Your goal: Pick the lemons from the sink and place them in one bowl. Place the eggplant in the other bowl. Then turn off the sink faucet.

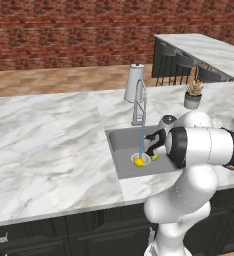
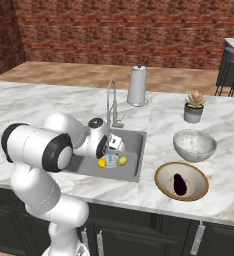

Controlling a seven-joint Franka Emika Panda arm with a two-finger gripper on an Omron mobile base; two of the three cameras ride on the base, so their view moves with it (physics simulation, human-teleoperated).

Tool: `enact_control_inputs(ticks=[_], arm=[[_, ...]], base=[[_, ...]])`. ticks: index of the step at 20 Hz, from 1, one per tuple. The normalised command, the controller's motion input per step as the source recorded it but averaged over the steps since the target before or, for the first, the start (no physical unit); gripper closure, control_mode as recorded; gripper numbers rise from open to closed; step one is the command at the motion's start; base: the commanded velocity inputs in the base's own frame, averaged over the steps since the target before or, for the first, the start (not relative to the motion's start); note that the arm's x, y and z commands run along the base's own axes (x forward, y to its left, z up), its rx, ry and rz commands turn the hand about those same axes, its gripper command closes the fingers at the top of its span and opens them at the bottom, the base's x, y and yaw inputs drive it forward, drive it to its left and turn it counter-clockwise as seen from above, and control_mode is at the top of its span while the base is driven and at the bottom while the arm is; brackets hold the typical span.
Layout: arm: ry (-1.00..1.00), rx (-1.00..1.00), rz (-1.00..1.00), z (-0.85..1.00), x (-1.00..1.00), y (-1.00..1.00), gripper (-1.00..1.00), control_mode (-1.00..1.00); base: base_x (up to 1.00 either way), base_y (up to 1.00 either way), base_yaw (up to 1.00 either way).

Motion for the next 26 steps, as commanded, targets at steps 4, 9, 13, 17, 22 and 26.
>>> enact_control_inputs(ticks=[4, 9, 13, 17, 22, 26], arm=[[0.00, 0.00, 0.00, -0.21, 0.17, -0.03, -1.00, -1.00], [0.00, 0.00, 0.00, -0.20, 0.31, 0.00, -1.00, -1.00], [0.00, 0.00, 0.00, -0.18, 0.26, -0.04, -1.00, -1.00], [0.00, 0.00, 0.00, -0.25, 0.15, -0.24, -1.00, -1.00], [0.00, 0.00, 0.00, -0.22, 0.13, -0.23, -1.00, -1.00], [0.00, 0.00, 0.00, -0.18, 0.28, -0.02, -1.00, -1.00]], base=[[0.00, 0.00, 0.00], [0.00, 0.00, 0.00], [0.00, 0.00, 0.00], [0.00, 0.00, 0.00], [0.00, 0.00, 0.00], [0.00, 0.00, 0.00]])
